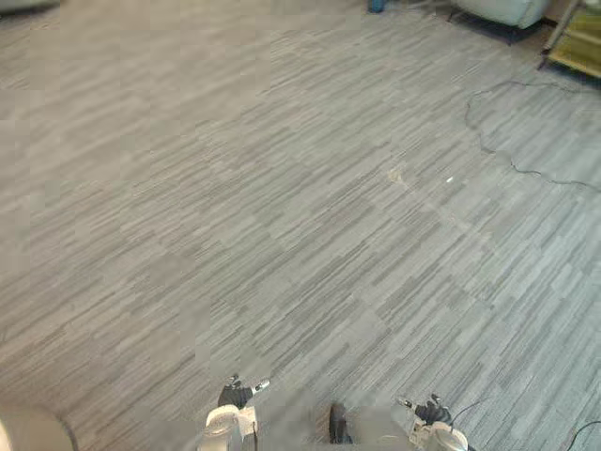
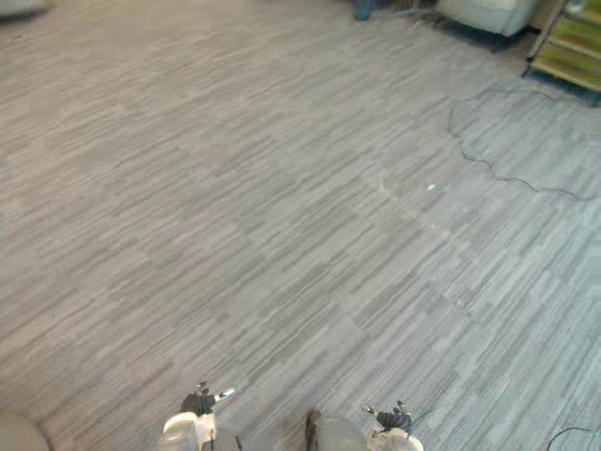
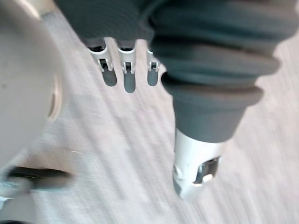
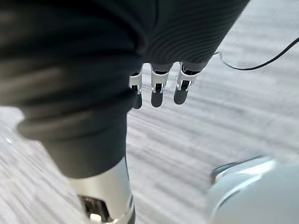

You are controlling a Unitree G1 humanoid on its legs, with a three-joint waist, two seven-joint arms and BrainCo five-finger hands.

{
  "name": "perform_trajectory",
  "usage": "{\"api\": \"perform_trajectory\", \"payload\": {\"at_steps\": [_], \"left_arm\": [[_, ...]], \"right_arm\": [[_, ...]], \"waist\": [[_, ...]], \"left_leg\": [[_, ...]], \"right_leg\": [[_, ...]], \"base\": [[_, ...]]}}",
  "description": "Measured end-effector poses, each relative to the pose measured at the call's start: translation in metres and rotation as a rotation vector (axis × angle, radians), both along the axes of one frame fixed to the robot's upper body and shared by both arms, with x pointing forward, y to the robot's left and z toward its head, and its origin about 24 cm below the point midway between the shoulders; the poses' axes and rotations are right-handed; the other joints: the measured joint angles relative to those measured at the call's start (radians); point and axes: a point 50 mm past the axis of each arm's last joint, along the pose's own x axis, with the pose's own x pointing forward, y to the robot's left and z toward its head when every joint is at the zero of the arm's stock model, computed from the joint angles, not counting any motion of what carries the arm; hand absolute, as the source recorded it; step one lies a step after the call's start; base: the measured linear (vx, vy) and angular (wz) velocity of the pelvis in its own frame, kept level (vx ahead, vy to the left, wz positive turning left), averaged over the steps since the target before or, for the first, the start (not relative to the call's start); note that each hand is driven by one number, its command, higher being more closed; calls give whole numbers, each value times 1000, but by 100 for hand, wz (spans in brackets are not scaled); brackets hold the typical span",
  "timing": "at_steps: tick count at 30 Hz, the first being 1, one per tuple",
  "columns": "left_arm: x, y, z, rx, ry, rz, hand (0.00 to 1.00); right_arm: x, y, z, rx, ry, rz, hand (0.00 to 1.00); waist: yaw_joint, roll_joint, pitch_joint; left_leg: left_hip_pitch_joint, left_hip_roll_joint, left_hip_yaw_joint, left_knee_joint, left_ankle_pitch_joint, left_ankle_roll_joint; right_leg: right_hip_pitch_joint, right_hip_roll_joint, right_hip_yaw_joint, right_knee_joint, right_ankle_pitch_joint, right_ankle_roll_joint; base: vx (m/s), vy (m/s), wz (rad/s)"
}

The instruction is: Pick up cushions and gather them together orderly.

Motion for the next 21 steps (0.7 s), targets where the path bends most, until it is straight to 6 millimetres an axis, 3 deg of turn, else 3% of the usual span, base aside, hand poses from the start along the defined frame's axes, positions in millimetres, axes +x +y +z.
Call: {"api": "perform_trajectory", "payload": {"at_steps": [3, 5, 7, 8, 9, 10, 11, 12, 13, 14, 15, 17, 18, 20, 21], "left_arm": [[6, -2, 4, -1, -33, 0, 0], [9, -2, 6, 3, -54, -1, 0], [11, -3, 6, 5, -61, -15, 0], [12, -3, 7, 8, -64, -19, 0], [11, 1, 7, 19, -58, -25, 0], [10, 5, 6, 32, -52, -28, 0], [9, 9, 6, 41, -47, -29, 0], [10, 11, 7, 48, -49, -28, 0], [11, 12, 7, 50, -51, -31, 0], [11, 10, 6, 43, -40, -35, 0], [10, 3, 4, 26, -20, -49, 0], [14, -11, 3, 5, -18, -96, 0], [16, -17, 3, -7, -12, -110, 0], [19, -23, 3, -12, -17, -137, 0], [25, -27, 5, -11, -29, -163, 0]], "right_arm": [[-1, 0, -1, 2, 7, -3, 0], [-1, 0, -1, 4, 5, -10, 0], [2, -2, 0, 2, -1, -22, 0], [2, -2, 0, 2, 1, -24, 0], [-1, 1, -2, 8, 15, -28, 0], [-5, 3, -3, 14, 25, -32, 0], [-9, 7, -4, 22, 30, -32, 0], [-12, 10, -6, 30, 38, -30, 0], [-13, 13, -6, 37, 38, -30, 0], [-13, 15, -6, 39, 33, -30, 0], [-14, 16, -6, 39, 31, -21, 0], [-13, 10, -3, 16, 9, -19, 0], [-8, 8, -1, 9, -8, -16, 0], [-7, 7, 0, 5, -14, -22, 0], [-4, 6, 1, 2, -26, -25, 0]], "waist": [[21, -2, -1], [39, -3, -1], [47, -3, -5], [50, -6, -6], [54, -25, -27], [48, -49, -37], [43, -79, -49], [49, -101, -46], [43, -108, -43], [37, -105, -42], [33, -97, -40], [31, -76, -40], [28, -57, -26], [20, -58, -27], [12, -59, -27]], "left_leg": [[-116, -99, 0, -198, -67, 15], [-158, -165, -31, -422, -50, 0], [-198, -238, -137, -727, 49, -21], [-209, -246, -149, -745, 91, -6], [-203, -270, -145, -720, 156, 39], [-196, -288, -130, -700, 147, 69], [-172, -298, -92, -688, 115, 80], [-129, -307, -64, -687, 81, 87], [-73, -312, -56, -696, 51, 96], [-25, -313, -55, -707, 28, 97], [48, -309, -52, -733, 8, 93], [147, -289, -33, -789, -12, 86], [230, -274, -10, -851, -13, 85], [299, -254, 13, -900, -12, 85], [322, -246, 14, -921, -13, 85]], "right_leg": [[109, -3, 128, -81, 2, 3], [158, -12, 191, -131, -2, 12], [220, -27, 268, -198, -27, 24], [237, -34, 286, -207, -43, 26], [255, -59, 325, -192, -76, 41], [253, -78, 332, -155, -84, 57], [217, -93, 323, -41, -93, 87], [171, -94, 310, 108, -87, 147], [93, -95, 268, 308, -60, 290], [35, -94, 232, 447, -51, 339], [-39, -93, 181, 583, -64, 313], [-144, -98, 88, 624, -94, 255], [-194, -110, -6, 548, -118, 208], [-271, -110, -81, 383, -109, 193], [-316, -115, -111, 275, -67, 187]], "base": [[467, 14, -114], [476, 94, -112], [530, 158, -105], [634, 217, -105], [703, 228, -85], [875, 249, -80], [727, 174, -62], [681, 154, -68], [628, 147, -60], [605, 143, -58], [544, 122, -56], [523, 93, -48], [530, 51, -35], [438, -6, -24], [466, -71, 3]]}}
